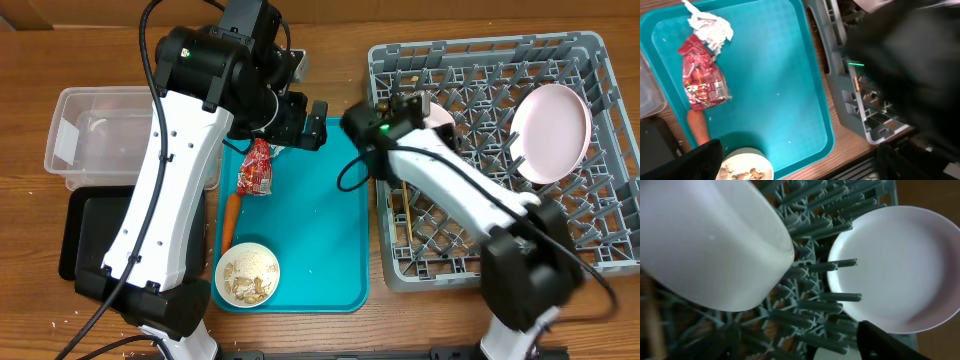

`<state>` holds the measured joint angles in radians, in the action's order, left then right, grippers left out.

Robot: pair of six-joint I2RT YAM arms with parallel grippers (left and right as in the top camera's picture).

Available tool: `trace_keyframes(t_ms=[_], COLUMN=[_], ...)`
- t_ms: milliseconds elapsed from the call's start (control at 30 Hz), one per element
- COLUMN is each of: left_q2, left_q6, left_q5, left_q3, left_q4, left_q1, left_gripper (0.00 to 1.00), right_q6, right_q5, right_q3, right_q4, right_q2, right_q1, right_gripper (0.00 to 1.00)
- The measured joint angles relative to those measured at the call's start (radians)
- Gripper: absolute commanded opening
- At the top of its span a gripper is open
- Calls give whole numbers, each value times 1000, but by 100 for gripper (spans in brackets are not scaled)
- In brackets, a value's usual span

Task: Sort waste into correct bins and load items into the dishwasher
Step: 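Release the bowl and withdraw the right gripper to the rack edge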

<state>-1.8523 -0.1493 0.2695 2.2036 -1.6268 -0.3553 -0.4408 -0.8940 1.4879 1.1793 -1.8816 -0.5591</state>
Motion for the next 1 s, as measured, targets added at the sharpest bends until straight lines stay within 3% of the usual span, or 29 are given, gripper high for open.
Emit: trace_keyframes(t_ms=[233, 433, 633, 800, 1000], left_q2=[0, 0, 0, 0, -2], left_q6=[-9, -60, -120, -112, -90], left_q5=[-112, -201, -241, -211, -211], left_q3=[0, -26, -263, -531, -753], left_q4=[0, 3, 54, 238, 597], left_q1=[4, 42, 95, 127, 106], left_gripper=[100, 100, 100, 100, 100], right_q6=[0, -12, -65, -83, -84], right_q5=[379, 613, 686, 708, 713], right_q3=[43, 49, 49, 49, 49], right_q4=[-105, -105, -99, -93, -85], right_q2=[244, 266, 264, 264, 264], right_q1=[0, 0, 0, 2, 2], right_gripper=[82, 81, 85, 86, 87])
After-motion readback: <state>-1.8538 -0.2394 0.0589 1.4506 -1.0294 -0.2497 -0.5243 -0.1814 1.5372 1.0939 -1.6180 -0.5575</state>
